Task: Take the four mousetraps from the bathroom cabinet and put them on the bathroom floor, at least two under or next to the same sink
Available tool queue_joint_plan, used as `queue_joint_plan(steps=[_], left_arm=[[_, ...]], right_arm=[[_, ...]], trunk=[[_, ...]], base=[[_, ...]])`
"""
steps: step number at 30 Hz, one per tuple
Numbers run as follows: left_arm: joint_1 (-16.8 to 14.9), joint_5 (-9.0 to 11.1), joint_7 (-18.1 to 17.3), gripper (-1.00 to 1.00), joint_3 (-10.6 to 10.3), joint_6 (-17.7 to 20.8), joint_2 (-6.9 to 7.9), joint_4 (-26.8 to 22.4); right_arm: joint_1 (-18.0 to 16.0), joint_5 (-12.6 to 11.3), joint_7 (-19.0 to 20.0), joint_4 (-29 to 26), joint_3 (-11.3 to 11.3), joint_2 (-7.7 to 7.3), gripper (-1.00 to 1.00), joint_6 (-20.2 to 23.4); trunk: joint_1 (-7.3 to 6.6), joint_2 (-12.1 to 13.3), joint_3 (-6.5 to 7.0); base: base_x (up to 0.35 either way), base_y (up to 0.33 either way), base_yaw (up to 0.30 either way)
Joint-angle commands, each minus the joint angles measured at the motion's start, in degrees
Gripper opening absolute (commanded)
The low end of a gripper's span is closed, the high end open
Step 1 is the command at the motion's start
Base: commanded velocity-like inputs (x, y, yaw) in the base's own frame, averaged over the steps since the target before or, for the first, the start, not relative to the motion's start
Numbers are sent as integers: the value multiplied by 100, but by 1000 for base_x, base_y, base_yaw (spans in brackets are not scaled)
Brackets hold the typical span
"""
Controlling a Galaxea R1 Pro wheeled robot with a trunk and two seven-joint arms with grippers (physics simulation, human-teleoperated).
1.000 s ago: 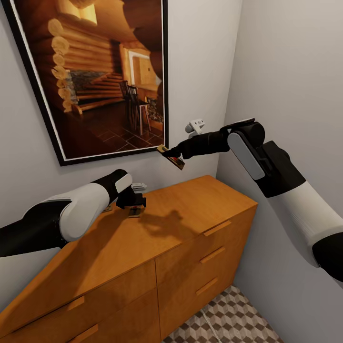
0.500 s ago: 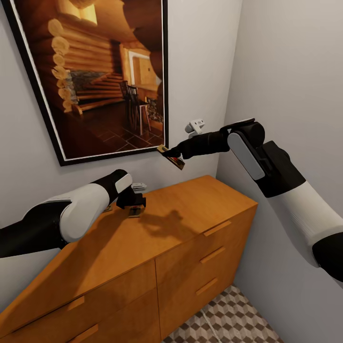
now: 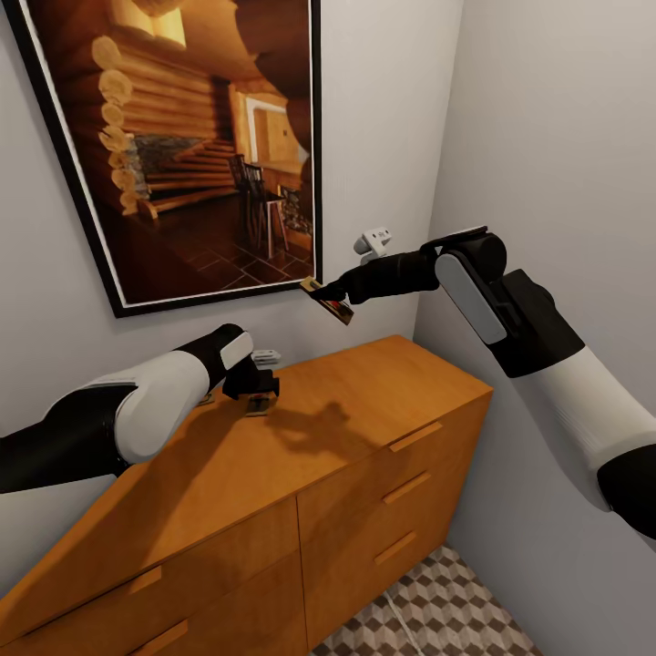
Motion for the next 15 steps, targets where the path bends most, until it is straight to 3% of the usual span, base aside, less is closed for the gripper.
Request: queue_joint_plan(steps=[1, 15], left_arm=[[-3, 72, 64, -100, 89, -10, -2, 82], [2, 73, 62, -100, 89, -10, -6, 82]], right_arm=[[-7, 41, 41, -2, 6, -4, -100, 6], [-7, 41, 41, -2, 5, -4, -100, 6]], trunk=[[1, -2, -8], [1, -2, -8]], base=[[0, 0, 0], [0, 0, 0]])
